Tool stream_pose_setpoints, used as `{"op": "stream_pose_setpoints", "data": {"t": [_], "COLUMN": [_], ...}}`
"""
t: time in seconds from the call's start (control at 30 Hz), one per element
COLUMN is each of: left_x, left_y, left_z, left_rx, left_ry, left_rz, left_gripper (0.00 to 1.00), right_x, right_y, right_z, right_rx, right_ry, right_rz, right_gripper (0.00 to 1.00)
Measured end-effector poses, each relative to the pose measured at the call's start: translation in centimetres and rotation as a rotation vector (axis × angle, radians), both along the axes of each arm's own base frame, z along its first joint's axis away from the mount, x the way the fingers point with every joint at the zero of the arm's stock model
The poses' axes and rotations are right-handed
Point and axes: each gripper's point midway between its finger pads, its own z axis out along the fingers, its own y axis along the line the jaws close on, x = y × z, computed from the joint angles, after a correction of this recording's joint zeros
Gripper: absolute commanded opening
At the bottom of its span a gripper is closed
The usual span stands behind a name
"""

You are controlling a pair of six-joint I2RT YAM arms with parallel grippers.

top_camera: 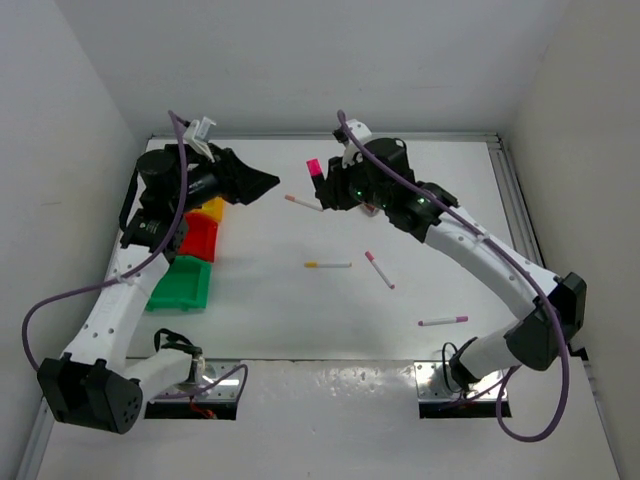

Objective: Sort the stationery into containers
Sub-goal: Place the pen in the storage box.

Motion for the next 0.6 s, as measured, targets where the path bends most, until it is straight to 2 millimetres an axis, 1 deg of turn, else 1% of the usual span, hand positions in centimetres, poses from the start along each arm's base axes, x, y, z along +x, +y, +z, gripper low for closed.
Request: {"op": "stream_pose_setpoints", "data": {"t": [0.03,0.13,0.23,0.3,0.37,0.5,0.6], "left_x": [0.1,0.9,2.3,2.8,2.9,2.6,2.3], "left_y": [-0.4,-0.9,-1.2,-1.4,-1.7,-2.3,-2.8], "left_z": [0.2,-0.5,-1.6,-2.5,-3.0,-3.1,-3.7], "left_rx": [-0.02,-0.05,-0.068,-0.072,-0.07,-0.069,-0.063], "left_ry": [0.007,0.052,0.105,0.14,0.155,0.156,0.165], "left_rz": [-0.001,-0.002,0.013,0.016,0.015,-0.001,-0.017], "left_gripper": [0.71,0.71,0.71,0.71,0.71,0.7,0.7], "right_x": [0.0,-0.1,-0.4,-0.5,-0.7,-0.9,-0.8], "right_y": [0.6,1.9,3.4,4.0,4.6,5.5,6.0], "right_z": [0.1,0.4,0.8,1.0,1.0,1.0,0.9], "right_rx": [-0.007,-0.014,-0.019,-0.022,-0.024,-0.028,-0.03], "right_ry": [-0.007,-0.025,-0.042,-0.055,-0.061,-0.068,-0.068], "right_rz": [0.004,0.017,0.042,0.053,0.063,0.08,0.088], "right_gripper": [0.0,0.0,0.0,0.0,0.0,0.0,0.0]}}
